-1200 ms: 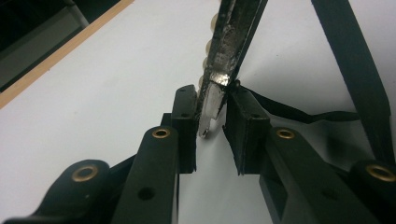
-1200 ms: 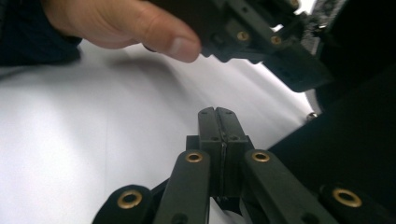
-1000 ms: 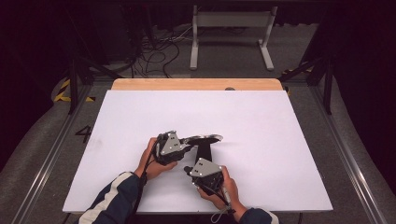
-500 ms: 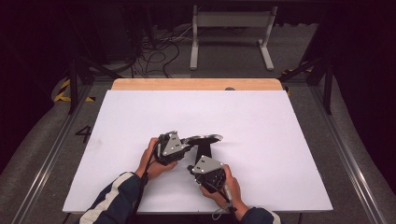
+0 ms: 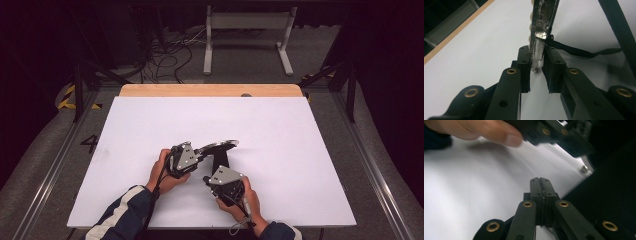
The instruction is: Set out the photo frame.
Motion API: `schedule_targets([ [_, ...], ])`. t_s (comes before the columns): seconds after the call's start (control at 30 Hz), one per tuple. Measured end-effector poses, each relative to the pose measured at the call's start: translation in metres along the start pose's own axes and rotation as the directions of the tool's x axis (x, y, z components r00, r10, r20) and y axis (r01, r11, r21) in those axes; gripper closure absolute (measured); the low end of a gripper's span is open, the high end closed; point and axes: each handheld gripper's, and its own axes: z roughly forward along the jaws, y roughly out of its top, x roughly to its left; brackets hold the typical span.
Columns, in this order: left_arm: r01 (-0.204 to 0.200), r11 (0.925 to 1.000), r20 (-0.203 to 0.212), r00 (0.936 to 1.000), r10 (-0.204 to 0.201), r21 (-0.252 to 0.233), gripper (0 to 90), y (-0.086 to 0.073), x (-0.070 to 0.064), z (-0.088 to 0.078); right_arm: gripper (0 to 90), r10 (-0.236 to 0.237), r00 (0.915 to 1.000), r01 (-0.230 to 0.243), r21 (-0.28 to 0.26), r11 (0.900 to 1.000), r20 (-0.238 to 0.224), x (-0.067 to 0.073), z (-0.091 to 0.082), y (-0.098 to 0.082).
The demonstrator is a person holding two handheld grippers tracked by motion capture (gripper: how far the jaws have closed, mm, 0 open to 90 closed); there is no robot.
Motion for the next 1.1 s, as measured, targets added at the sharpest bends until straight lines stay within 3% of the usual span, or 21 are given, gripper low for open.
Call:
schedule_targets([
  [0.1, 0.003, 1.0000, -0.004, 1.0000, -0.003, 0.001, 76.3, 0.000, 0.000, 0.000, 90.0, -0.008, 0.9999, 0.008, -0.005, 1.000, 0.010, 0.005, 0.005, 0.004],
  [0.27, -0.003, 1.0000, -0.011, 0.9999, 0.003, 0.006, 76.5, 0.000, -0.001, -0.001, 90.0, 0.025, 0.9963, -0.028, 0.032, 0.999, 0.082, 0.004, 0.015, 0.003],
  [0.33, -0.012, 0.9999, -0.012, 0.9999, 0.012, 0.009, 77.6, 0.000, -0.001, -0.001, 90.0, 0.060, 0.9936, -0.063, 0.034, 0.997, 0.096, 0.001, 0.015, 0.000],
  [0.4, -0.001, 1.0000, -0.010, 0.9999, 0.001, 0.005, 78.8, 0.001, -0.002, -0.001, 90.0, 0.056, 0.9885, -0.062, 0.040, 0.997, 0.141, -0.001, 0.012, -0.001],
  [0.47, 0.003, 1.0000, -0.006, 1.0000, -0.003, 0.001, 80.0, 0.001, -0.003, -0.002, 90.0, 0.061, 0.9867, -0.068, 0.042, 0.997, 0.151, -0.004, 0.008, -0.003],
  [0.53, -0.009, 1.0000, -0.008, 0.9999, 0.009, 0.003, 80.5, 0.002, -0.005, -0.002, 90.0, 0.084, 0.9857, -0.090, 0.034, 0.995, 0.146, -0.007, 0.005, -0.006],
  [0.93, -0.054, 0.9984, -0.010, 0.9985, 0.054, 0.015, 80.8, 0.006, -0.012, -0.004, 90.0, 0.093, 0.9863, -0.101, 0.049, 0.994, 0.136, -0.017, -0.003, -0.011],
  [1.1, -0.045, 0.9990, 0.005, 0.9990, 0.045, 0.003, 80.2, 0.005, -0.011, -0.003, 90.0, 0.113, 0.9840, -0.120, 0.046, 0.992, 0.138, -0.022, -0.006, -0.014],
])
